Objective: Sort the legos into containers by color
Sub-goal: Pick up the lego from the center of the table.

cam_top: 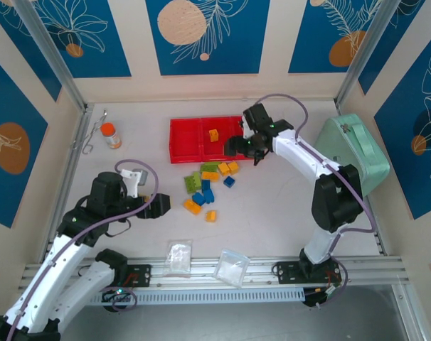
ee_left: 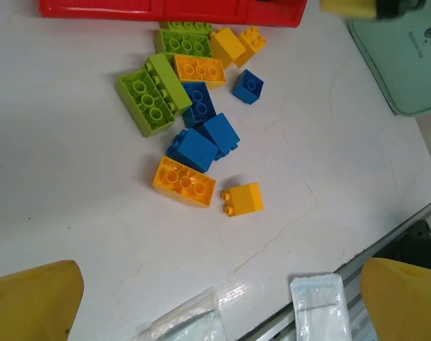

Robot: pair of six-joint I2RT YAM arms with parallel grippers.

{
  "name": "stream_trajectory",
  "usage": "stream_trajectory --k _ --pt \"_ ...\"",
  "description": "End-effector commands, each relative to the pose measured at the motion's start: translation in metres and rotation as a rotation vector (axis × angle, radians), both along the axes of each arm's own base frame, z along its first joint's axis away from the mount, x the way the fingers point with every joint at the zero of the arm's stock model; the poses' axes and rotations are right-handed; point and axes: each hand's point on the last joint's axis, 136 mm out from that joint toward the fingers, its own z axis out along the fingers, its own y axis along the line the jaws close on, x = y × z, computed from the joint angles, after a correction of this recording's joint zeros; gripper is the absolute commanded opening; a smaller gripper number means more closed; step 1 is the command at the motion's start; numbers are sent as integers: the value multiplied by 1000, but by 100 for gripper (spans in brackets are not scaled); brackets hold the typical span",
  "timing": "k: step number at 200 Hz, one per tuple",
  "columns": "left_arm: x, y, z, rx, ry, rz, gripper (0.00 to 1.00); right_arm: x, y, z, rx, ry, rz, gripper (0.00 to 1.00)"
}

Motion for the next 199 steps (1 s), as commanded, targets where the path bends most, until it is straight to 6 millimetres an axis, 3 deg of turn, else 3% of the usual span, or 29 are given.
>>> stream_trajectory --k 1,58,98,199 --pt "-1 1 0 16 -28 -10 99 -3 2 -18 29 4 18 75" --pt "0 4 1 26 -38 1 99 11 2 -43 -22 58 31 80" --pt "-1 7 4 31 -51 12 99 21 2 -53 -36 81 18 75" --pt "-1 3 1 26 -40 -5 99 18 6 -83 -118 133 -30 70"
